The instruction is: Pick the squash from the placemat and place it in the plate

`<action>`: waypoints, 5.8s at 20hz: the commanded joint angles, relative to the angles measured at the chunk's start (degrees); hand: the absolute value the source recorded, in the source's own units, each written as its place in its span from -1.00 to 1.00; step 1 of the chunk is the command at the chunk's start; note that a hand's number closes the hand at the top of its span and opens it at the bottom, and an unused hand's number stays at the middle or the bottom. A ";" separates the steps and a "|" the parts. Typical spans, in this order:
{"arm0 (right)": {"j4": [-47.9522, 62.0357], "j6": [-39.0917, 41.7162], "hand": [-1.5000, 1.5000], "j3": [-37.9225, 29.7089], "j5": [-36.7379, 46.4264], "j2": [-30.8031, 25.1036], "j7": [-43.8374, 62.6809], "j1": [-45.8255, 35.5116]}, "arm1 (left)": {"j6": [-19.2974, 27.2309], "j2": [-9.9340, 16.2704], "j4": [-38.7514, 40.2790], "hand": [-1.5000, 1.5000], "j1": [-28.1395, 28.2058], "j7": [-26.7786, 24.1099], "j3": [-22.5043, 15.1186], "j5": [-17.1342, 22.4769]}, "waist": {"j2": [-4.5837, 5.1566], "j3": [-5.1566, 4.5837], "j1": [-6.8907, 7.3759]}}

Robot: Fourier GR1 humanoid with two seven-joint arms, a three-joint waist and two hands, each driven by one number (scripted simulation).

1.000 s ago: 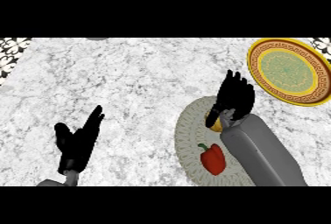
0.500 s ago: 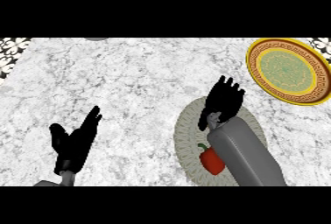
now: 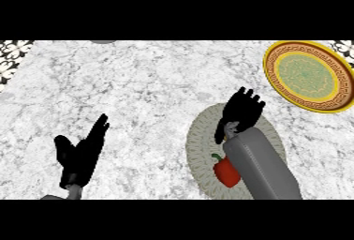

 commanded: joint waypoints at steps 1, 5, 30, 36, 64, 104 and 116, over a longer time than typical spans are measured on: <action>1.41 4.22 -1.00 -2.30 0.99 0.50 8.42 0.58 | -1.63 1.16 3.21 0.00 -1.36 2.97 2.31 1.72 | 0.38 -0.34 -0.47; 4.75 6.99 1.00 -0.98 -2.46 1.13 9.39 0.00 | 0.75 -2.30 2.44 0.00 -0.95 1.38 -0.55 -0.98 | 0.43 -0.34 0.18; 14.70 -19.24 1.00 -24.62 20.00 -15.44 6.73 -25.51 | -3.50 -1.28 -0.44 0.00 -4.53 2.60 -2.03 -2.36 | 4.94 -0.49 8.09; 15.48 -25.20 1.00 -28.75 28.78 -18.74 10.39 -28.87 | -3.61 -2.52 -0.52 0.00 -5.80 2.88 -3.03 -2.55 | 5.20 -0.33 8.79; 11.70 -54.47 1.00 -55.27 59.51 -16.02 13.81 -12.56 | -1.61 -2.52 0.42 0.00 -2.74 3.27 -0.37 -2.27 | 2.66 0.02 3.85; 17.07 -96.32 -1.00 -52.15 15.32 0.98 -18.64 -6.28 | -2.89 -4.40 4.72 0.00 -0.28 1.07 3.23 -3.98 | 0.29 -0.30 -0.16; 23.80 -97.04 -1.00 -43.94 21.18 1.15 -6.17 -3.71 | -4.29 -3.70 0.22 0.00 0.39 4.87 3.63 -4.93 | 0.09 -0.39 0.70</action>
